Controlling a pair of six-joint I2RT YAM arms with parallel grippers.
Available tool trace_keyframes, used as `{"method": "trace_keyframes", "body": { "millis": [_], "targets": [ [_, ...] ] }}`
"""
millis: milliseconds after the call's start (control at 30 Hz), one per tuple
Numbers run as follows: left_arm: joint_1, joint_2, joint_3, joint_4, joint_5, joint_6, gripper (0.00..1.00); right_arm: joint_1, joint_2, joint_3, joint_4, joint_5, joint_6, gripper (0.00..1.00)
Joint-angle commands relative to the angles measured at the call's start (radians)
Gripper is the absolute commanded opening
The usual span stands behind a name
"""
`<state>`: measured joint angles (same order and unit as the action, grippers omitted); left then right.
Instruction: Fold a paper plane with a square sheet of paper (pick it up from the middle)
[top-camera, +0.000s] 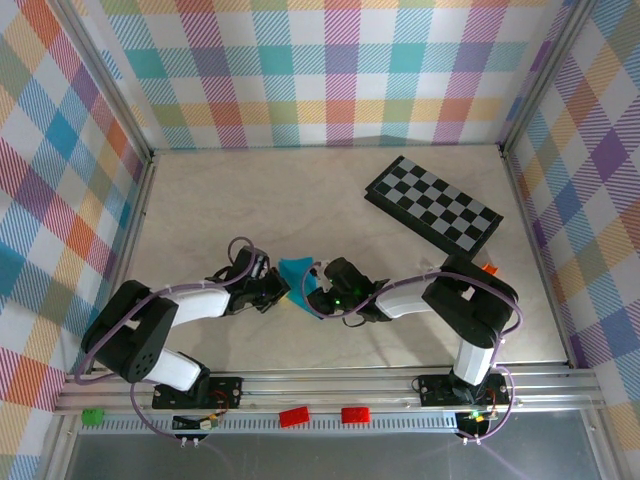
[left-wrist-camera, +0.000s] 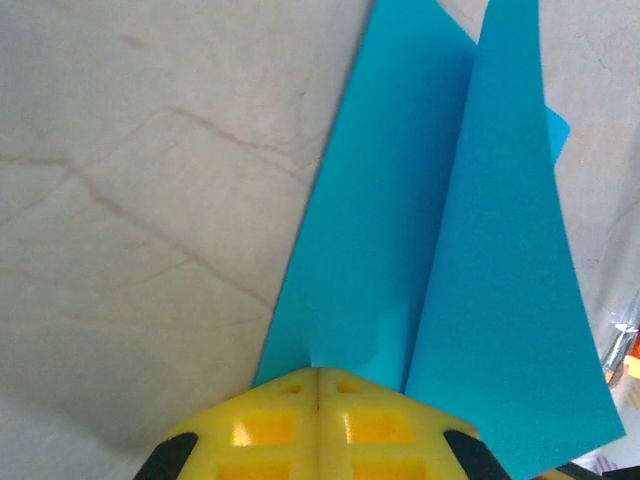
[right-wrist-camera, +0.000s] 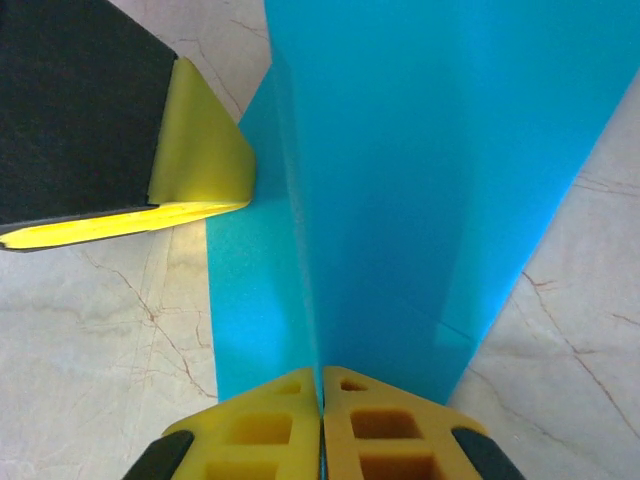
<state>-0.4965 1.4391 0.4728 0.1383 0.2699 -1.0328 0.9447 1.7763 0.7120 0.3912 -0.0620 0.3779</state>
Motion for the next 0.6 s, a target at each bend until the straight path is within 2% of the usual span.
{"method": "trace_keyframes", "body": {
  "millis": [0, 133, 267, 433, 567],
  "targets": [
    [-0.013, -0.054, -0.059, -0.057, -0.038, -0.06, 0.02, 0.008, 0.009, -0.018, -0.089, 0.045, -0.05, 0.08],
    [-0.019, -0.123, -0.083, -0.103, -0.072, -0.07, 0.03, 0.009, 0.007, -0.031, -0.06, 0.039, -0.057, 0.09],
    [-0.02, -0.162, -0.089, -0.108, -0.083, -0.058, 0.08, 0.009, 0.014, -0.033, -0.04, 0.003, -0.066, 0.09],
    [-0.022, -0.202, -0.061, -0.023, -0.032, 0.003, 0.13, 0.009, 0.028, -0.04, -0.004, -0.036, -0.055, 0.09],
    [-0.022, -0.206, -0.028, 0.03, -0.008, 0.056, 0.13, 0.009, 0.038, -0.048, 0.02, -0.051, -0.036, 0.09]
  ]
}}
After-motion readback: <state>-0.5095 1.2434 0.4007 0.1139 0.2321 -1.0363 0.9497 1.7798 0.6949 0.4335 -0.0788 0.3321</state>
